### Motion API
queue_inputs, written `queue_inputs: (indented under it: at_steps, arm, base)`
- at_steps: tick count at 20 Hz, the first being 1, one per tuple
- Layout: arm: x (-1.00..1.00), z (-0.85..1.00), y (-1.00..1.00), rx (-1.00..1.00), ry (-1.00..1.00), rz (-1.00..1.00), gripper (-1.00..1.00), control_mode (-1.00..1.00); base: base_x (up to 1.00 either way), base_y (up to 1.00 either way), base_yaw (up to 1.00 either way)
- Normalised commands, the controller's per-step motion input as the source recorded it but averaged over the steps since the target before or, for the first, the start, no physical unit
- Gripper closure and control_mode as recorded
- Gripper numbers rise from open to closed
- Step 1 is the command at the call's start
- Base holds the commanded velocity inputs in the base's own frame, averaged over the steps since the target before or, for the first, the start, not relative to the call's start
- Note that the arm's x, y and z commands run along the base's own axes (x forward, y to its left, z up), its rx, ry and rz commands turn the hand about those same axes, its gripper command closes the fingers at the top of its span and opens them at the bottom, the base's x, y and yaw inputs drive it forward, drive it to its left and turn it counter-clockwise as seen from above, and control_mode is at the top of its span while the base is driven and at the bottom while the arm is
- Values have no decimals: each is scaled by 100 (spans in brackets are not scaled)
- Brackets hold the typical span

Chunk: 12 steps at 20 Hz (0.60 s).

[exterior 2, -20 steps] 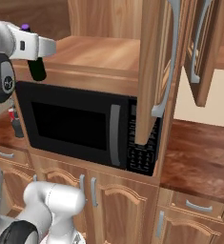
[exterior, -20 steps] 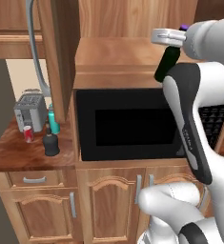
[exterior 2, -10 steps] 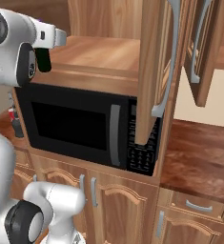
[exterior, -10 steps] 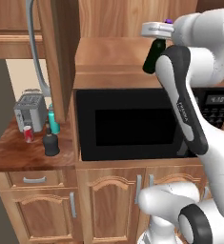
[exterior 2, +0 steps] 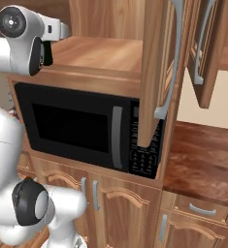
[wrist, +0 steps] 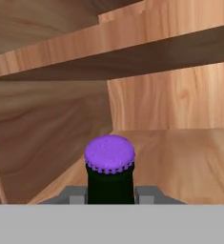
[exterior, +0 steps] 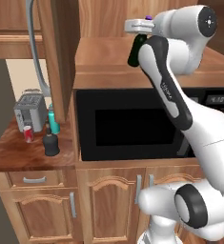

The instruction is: Sort all alcoholic drinks to one cabinet, and non-alcoholic drinks to the other.

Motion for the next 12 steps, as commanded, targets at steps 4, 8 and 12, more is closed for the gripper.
queue_inputs:
  at_steps: [4, 8, 12]
  arm:
    - [63, 3, 19, -5, 0, 6, 100, -100]
    - [60, 0, 17, -6, 3, 6, 100, -100]
    - [61, 0, 14, -5, 5, 7, 100, -100]
  base:
    - [0, 0, 0]
    - [0, 0, 0]
    - [0, 0, 0]
